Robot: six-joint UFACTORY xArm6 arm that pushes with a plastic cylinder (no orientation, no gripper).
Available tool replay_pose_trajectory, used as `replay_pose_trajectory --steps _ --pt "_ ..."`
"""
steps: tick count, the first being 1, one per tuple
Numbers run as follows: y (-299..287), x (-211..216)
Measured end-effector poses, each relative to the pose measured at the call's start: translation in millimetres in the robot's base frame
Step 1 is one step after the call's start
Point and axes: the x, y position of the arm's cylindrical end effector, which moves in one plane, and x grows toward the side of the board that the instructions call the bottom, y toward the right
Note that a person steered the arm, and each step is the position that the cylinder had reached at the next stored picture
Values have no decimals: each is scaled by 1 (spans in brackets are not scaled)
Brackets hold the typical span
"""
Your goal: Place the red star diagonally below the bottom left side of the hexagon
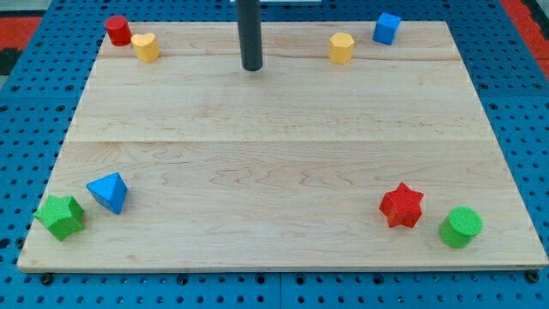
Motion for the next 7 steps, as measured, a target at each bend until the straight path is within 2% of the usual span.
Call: replay_pose_trajectory --steps 1,2,3,4,5,7 --pt "2 -21" --pt "17 -13" --pt "73 54" --pt "157 137" --pt "231 181" --pt "325 266"
